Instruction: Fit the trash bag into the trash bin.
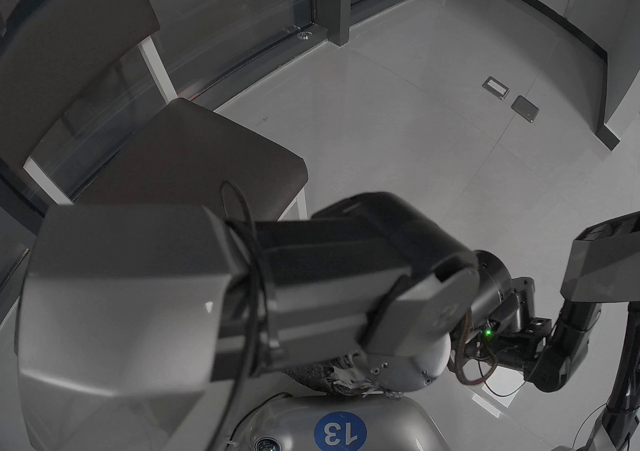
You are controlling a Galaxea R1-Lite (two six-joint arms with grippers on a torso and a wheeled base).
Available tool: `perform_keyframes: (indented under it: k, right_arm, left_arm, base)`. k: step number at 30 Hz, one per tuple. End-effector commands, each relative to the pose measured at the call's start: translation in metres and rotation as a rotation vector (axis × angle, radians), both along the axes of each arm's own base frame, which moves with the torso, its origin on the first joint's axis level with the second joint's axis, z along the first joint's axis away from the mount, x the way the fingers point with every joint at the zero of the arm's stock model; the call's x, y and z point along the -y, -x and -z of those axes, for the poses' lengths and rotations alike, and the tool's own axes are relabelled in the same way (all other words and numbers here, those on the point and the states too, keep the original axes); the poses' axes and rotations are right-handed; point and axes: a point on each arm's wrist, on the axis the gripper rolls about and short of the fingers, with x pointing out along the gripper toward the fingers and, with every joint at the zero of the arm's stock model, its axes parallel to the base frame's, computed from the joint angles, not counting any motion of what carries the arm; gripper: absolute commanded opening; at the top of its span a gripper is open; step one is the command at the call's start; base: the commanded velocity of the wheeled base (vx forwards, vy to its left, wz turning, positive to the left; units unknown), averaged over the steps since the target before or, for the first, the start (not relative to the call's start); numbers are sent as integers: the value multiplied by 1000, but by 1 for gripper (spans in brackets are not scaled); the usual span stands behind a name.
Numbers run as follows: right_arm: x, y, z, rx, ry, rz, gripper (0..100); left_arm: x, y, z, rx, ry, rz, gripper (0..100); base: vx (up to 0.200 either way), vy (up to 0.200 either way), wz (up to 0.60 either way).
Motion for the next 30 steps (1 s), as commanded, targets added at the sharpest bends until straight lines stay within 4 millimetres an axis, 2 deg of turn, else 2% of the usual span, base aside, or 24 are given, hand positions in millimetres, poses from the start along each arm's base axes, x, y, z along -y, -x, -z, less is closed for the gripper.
perform_keyframes:
  k: [1,5,11,13,15,20,28,30]
  right_arm:
    - [29,36,-27,38,-47,78,100]
    - [31,45,-28,28,-61,125,100]
    - [28,45,-28,31,-67,142,100]
    - [28,44,-28,31,-67,142,100]
    - [27,44,-28,32,-68,140,100]
    - [28,45,-29,34,-70,141,100]
    - [30,51,-33,41,-75,140,100]
    - [30,51,-35,51,-81,138,100]
  left_arm:
    - [12,20,5,23,2,2,100]
    - [8,21,6,65,1,-101,100]
    - [-15,31,-1,29,-125,-199,100]
    - [-16,31,-3,27,-127,-204,100]
    - [-33,28,-17,19,-160,-234,100]
    - [-48,26,-37,50,-141,-233,100]
    - [-67,33,-69,134,-145,-153,100]
    - [-84,27,-85,176,-206,-96,100]
  base:
    - [0,0,0]
    - [0,0,0]
    - [-200,0,0]
    - [-200,0,0]
    - [-200,0,0]
    - [-200,0,0]
    - [0,0,0]
    - [0,0,0]
